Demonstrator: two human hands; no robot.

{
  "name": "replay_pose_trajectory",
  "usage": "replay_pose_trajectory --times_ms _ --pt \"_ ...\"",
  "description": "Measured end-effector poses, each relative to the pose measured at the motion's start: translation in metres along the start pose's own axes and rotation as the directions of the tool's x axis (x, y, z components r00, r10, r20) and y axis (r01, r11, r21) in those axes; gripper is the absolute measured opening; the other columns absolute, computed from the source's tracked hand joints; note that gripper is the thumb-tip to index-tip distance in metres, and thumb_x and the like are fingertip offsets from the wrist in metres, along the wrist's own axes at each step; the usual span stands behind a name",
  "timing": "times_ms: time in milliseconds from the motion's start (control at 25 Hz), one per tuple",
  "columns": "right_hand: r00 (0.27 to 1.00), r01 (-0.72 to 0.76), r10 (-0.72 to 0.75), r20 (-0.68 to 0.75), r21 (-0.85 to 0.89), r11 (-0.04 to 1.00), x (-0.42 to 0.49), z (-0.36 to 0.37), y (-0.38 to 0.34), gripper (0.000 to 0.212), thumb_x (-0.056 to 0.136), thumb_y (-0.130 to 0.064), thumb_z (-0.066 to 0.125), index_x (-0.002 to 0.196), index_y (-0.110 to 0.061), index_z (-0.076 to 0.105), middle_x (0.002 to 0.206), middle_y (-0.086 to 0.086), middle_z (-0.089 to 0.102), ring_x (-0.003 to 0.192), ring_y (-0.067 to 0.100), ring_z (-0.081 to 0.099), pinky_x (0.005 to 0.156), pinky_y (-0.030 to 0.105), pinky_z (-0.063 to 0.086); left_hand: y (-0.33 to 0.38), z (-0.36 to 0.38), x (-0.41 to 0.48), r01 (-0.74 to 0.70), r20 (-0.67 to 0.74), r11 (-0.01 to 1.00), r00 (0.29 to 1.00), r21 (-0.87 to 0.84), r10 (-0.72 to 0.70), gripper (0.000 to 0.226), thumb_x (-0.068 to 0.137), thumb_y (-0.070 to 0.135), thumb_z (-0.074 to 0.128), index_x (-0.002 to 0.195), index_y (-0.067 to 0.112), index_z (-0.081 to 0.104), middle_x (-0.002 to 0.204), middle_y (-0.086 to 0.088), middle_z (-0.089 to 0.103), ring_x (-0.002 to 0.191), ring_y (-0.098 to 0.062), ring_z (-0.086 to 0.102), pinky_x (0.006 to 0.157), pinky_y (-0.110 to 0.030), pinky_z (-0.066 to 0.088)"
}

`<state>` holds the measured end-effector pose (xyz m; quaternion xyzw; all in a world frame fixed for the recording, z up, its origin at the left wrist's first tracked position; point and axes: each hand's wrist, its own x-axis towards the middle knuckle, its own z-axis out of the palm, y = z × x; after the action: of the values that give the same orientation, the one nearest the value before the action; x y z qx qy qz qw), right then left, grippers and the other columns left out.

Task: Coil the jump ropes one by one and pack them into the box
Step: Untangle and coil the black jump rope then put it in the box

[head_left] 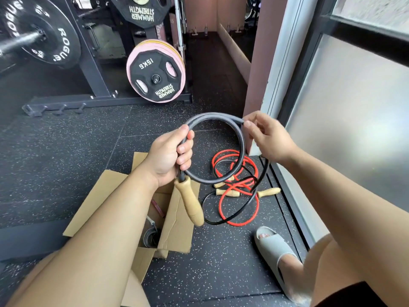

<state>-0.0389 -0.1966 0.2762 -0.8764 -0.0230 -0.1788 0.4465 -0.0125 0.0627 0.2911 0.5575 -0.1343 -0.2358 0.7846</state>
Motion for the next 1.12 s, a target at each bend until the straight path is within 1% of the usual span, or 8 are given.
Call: replay_pose_trajectory --times_ms 80,200,360,480,560,680,840,1120 --pt "0.994 0.021 -0.019 -0.104 0.013 1.0 0.002 -0.004 -0.004 0.012 0.102 -0.029 0.057 0.101 -0.024 0.068 0.062 -0.004 0.052 0.055 0.001 0.047 0.06 0.016 0.04 0.0 -0.001 0.0 -0.011 -0.041 0.99 0.999 0.139 0.017 0.027 0.107 0.028 0.038 0.087 0.014 0.05 0.053 0.009 0.032 0.038 -0.006 0.027 0.037 -0.02 0.027" --pt "0.999 -0.029 0.027 -0.044 -0.03 0.999 -0.001 0.005 -0.001 0.014 0.101 -0.037 0.056 0.104 -0.031 0.069 0.062 -0.007 0.059 0.051 0.002 0.05 0.063 0.026 0.047 0.001 -0.003 0.0 -0.039 -0.1 0.977 0.993 0.21 0.061 0.027 0.107 0.026 0.039 0.086 0.013 0.05 0.053 0.008 0.032 0.039 -0.007 0.026 0.037 -0.02 0.027" --pt "0.981 -0.061 0.082 0.173 -0.125 0.99 -0.009 0.027 -0.001 0.019 0.107 -0.03 0.04 0.115 -0.025 0.057 0.079 -0.006 0.062 0.061 -0.001 0.055 0.066 0.03 0.042 0.002 0.002 0.001 -0.095 -0.132 0.993 0.986 0.07 0.104 0.027 0.107 0.026 0.039 0.086 0.013 0.051 0.051 0.009 0.031 0.037 -0.005 0.025 0.036 -0.02 0.023" --pt "0.93 -0.113 0.153 0.333 -0.138 0.984 -0.018 0.043 -0.001 0.015 0.103 -0.021 0.043 0.117 -0.023 0.045 0.084 -0.003 0.061 0.083 0.023 0.064 0.081 0.044 0.052 0.004 0.003 0.004 -0.13 -0.195 0.99 0.974 -0.05 0.118 0.028 0.106 0.028 0.04 0.086 0.014 0.051 0.05 0.01 0.033 0.036 -0.005 0.026 0.037 -0.02 0.023" --pt "0.893 -0.147 0.201 0.404 -0.16 0.976 -0.023 0.049 -0.004 0.024 0.098 -0.018 0.047 0.12 -0.025 0.04 0.09 0.001 0.065 0.087 0.026 0.064 0.084 0.042 0.053 0.004 0.001 0.006 -0.161 -0.245 0.981 0.961 -0.107 0.131 0.028 0.106 0.03 0.04 0.085 0.015 0.052 0.05 0.01 0.034 0.037 -0.005 0.027 0.038 -0.02 0.024" --pt "0.875 -0.142 0.21 0.436 -0.184 0.973 -0.026 0.054 -0.013 0.049 0.1 -0.015 0.043 0.146 -0.023 0.027 0.099 0.006 0.067 0.083 0.021 0.061 0.071 0.027 0.048 0.003 0.004 0.008 -0.196 -0.284 0.965 0.948 -0.177 0.141 0.028 0.106 0.03 0.039 0.085 0.016 0.051 0.05 0.009 0.033 0.038 -0.006 0.026 0.039 -0.021 0.024" --pt "0.868 -0.158 0.275 0.413 -0.295 0.942 -0.031 0.069 -0.012 0.073 0.103 -0.017 0.042 0.158 -0.013 -0.005 0.105 0.012 0.068 0.088 0.03 0.064 0.082 0.041 0.052 0.005 0.015 0.007 -0.201 -0.268 0.924 0.957 -0.325 0.114 0.028 0.103 0.03 0.038 0.08 0.018 0.05 0.048 0.009 0.029 0.037 -0.007 0.022 0.039 -0.022 0.021" --pt "0.893 -0.032 0.308 0.327 -0.638 0.77 -0.037 0.083 -0.034 0.07 0.098 -0.007 0.039 0.155 0.005 0.0 0.1 0.023 0.062 0.064 0.024 0.052 0.051 0.034 0.037 0.001 0.025 0.013 -0.266 -0.367 0.901 0.921 -0.342 0.132 0.025 0.099 0.024 0.037 0.077 0.018 0.048 0.05 0.008 0.03 0.039 -0.009 0.023 0.04 -0.023 0.022"
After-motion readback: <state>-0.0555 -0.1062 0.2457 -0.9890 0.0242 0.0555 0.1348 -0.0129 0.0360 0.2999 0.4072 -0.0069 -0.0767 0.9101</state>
